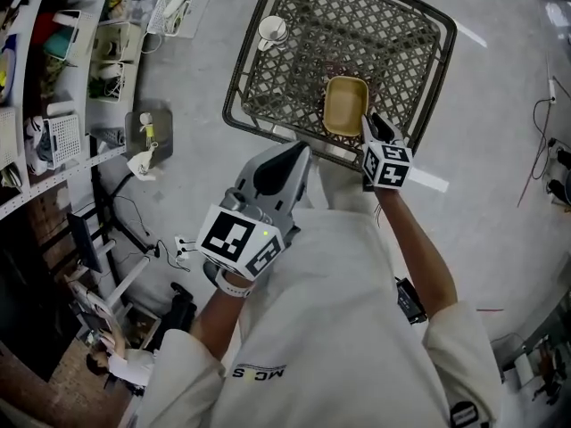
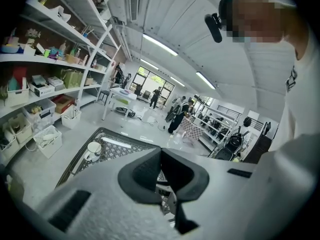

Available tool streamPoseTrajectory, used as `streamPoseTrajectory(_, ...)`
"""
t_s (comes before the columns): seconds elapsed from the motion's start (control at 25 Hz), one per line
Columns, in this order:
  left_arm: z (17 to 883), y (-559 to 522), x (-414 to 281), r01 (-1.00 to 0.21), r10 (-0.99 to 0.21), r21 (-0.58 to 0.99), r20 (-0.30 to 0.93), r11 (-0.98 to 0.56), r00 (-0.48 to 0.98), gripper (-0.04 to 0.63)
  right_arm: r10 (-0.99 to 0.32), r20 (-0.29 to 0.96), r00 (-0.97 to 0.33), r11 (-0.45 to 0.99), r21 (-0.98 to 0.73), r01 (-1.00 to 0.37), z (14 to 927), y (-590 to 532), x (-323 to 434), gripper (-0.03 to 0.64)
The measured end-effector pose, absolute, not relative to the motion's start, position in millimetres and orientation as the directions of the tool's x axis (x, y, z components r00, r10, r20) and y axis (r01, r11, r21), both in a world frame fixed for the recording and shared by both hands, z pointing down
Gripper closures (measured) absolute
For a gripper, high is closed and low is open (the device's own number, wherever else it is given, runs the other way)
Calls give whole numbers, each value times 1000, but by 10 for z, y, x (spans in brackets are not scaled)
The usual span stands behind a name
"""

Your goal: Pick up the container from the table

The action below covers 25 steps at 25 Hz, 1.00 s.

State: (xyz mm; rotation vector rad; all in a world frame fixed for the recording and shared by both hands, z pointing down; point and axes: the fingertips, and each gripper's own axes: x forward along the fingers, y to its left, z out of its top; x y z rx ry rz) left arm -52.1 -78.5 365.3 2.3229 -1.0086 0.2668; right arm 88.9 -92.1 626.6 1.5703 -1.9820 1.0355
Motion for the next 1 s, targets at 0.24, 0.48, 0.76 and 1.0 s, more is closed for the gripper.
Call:
streamPoseTrajectory(0.24, 3802, -732, -511, -726, -598, 455, 415, -516, 686, 577, -579, 773, -258, 33, -294, -955, 6820, -918, 888, 500)
streamPoseTrajectory(0.48, 3891, -649, -565, -738, -605, 473, 430, -481, 670, 577, -530, 820, -218, 14, -248, -969, 7147, -959, 925, 485)
streamPoseTrajectory(0.76, 3967, -598, -579, -748, -609, 480, 443, -459, 658, 577, -500, 845, -189, -6, -222, -975, 7352, -1013, 971, 565)
streamPoseTrajectory(1.0, 3959, -567, -548, -746, -613, 474, 434, -467, 660, 577, -497, 843, -204, 18, -225, -974, 7385, -1008, 964, 588)
